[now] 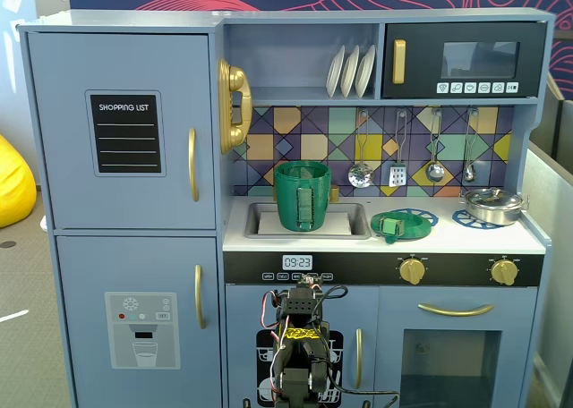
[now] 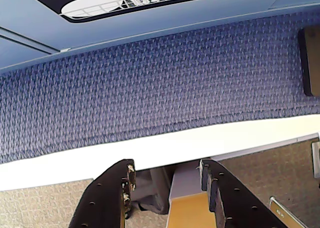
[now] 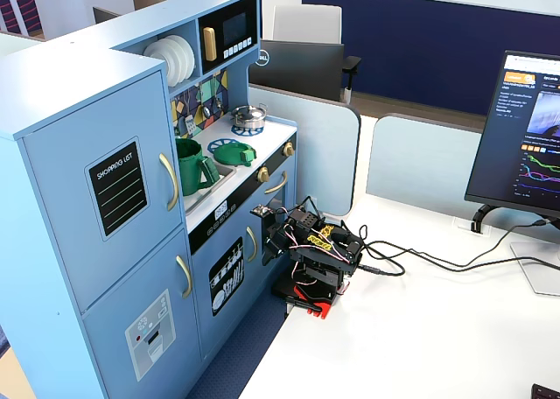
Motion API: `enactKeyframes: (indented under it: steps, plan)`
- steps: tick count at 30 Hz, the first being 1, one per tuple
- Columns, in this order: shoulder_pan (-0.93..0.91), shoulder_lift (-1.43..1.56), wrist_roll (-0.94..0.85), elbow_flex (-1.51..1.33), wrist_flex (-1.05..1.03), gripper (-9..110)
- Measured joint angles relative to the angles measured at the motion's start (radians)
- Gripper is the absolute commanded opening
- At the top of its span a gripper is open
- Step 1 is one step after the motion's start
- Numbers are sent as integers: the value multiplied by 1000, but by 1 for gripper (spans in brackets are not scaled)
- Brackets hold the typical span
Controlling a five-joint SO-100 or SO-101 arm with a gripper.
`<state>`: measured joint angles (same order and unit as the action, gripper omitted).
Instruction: Pick up the lid from the counter and put it on the green recipient
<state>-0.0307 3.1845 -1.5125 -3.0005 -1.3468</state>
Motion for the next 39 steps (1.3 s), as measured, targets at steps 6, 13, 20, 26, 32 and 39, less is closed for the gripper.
enactKeyframes:
  steps: [6, 13, 20, 26, 32, 39]
  plan:
    - [-38, 0, -20, 0, 0, 0]
    - [-38, 0, -32, 0, 0, 0]
    - [-158, -38, -60, 74, 74, 2]
    - [-288, -261, -95, 408, 430, 34]
    - [-440, -430, -124, 500, 976, 42]
    - [-505, -580, -167, 546, 1227, 42]
